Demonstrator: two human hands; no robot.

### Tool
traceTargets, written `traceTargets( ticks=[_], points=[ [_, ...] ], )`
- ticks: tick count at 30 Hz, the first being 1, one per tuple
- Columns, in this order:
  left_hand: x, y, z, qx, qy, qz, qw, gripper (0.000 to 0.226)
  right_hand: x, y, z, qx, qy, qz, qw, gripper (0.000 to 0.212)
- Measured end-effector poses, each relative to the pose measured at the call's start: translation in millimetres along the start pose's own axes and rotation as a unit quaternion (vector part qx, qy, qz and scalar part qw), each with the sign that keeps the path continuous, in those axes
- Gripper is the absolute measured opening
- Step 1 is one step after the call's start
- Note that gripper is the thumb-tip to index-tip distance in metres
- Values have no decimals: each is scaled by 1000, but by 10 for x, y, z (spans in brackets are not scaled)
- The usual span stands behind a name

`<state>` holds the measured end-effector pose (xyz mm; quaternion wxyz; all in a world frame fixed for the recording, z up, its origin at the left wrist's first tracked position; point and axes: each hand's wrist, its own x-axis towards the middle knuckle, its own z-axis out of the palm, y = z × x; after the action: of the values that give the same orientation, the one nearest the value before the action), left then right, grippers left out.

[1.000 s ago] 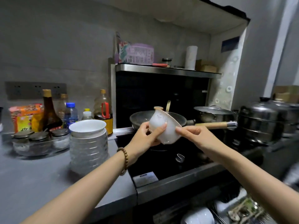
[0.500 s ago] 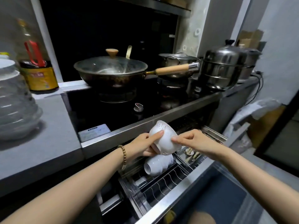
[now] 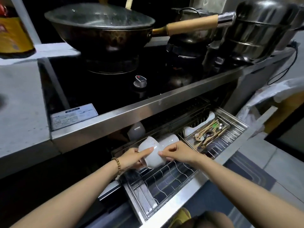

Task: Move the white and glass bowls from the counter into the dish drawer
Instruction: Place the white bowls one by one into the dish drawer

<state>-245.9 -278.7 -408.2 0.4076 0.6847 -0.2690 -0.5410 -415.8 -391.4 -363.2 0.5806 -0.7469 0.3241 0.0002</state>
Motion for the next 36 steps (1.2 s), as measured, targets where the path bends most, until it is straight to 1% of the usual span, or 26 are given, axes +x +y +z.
traceTargets(
  ticks=[3,4,6,7,10,15,20,25,27,30,36],
  points=[
    [212,-170,-70,-23,18,-32,999,57,273,126,57,24,8,38,999,31],
    [289,-224,-87,-30,25,-42,998,54,356,164,73,23,8,47,999,25],
    [429,-314,-99,-14,12,-59,998,64,517,246,89,21,6,69,997,18],
    [475,-336,-98,-2,-3,-65,998,69,592,291,88,18,6,80,997,18],
    [604,-405,-80,5,-31,-88,996,60,780,424,94,14,2,108,994,27],
    [823,-545,-65,27,4,-103,994,53,970,580,114,41,10,145,989,29],
    [993,-623,0,27,8,-89,996,66,1074,732,112,88,52,170,980,31],
    [1109,-736,39,3,48,-86,995,85,1131,818,99,97,84,174,976,34],
    [1134,-747,61,1,56,-80,995,84,1160,848,97,111,91,175,974,32],
    [1179,-743,88,-3,93,-70,993,72,1211,883,100,115,116,173,971,29],
    [1246,-801,123,6,122,-71,990,86,1276,964,89,105,137,183,968,26]
  ],
)
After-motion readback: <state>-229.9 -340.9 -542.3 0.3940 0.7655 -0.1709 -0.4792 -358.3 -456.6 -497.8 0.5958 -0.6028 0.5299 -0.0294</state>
